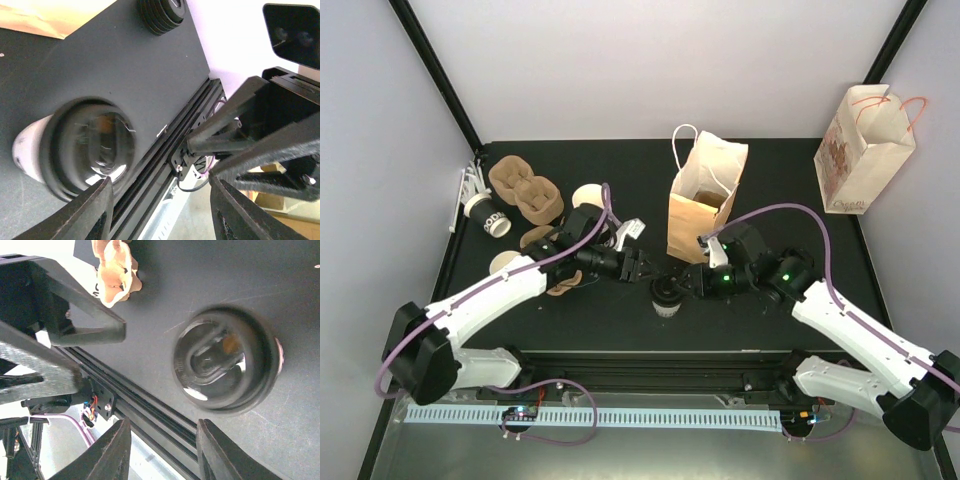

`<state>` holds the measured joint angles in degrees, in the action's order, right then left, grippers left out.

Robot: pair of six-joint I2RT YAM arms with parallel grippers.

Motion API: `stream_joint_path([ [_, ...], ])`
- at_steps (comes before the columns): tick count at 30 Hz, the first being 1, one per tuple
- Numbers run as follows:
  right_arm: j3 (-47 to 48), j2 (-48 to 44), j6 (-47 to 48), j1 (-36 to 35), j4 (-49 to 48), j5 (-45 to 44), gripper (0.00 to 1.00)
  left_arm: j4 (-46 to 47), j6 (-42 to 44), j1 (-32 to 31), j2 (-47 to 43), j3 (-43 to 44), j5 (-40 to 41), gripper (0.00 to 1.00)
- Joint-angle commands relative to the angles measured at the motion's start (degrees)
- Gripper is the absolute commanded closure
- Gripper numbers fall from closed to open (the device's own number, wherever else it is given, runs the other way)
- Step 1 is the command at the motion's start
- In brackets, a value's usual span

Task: Pack the takeout coffee

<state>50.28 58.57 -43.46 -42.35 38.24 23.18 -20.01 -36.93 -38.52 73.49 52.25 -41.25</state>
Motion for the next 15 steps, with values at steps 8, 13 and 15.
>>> stream_joint_path([
  [8, -1.50, -0.62, 2.07, 0.07, 1.14, -1.33, 0.60, -2.36, 3.24, 0.50, -3.88, -1.44, 2.03, 0.45],
  [13, -1.42, -0.87, 3.35, 0.07, 2.23, -2.63, 0.60, -1.77, 3.82, 0.49, -4.82, -2.67, 2.57, 0.44],
  [15, -1.14, -0.67, 4.23, 0.12, 3.04, -3.18, 0.60, -2.28, 4.34, 0.47, -5.30, -2.61, 3.06, 0.44],
])
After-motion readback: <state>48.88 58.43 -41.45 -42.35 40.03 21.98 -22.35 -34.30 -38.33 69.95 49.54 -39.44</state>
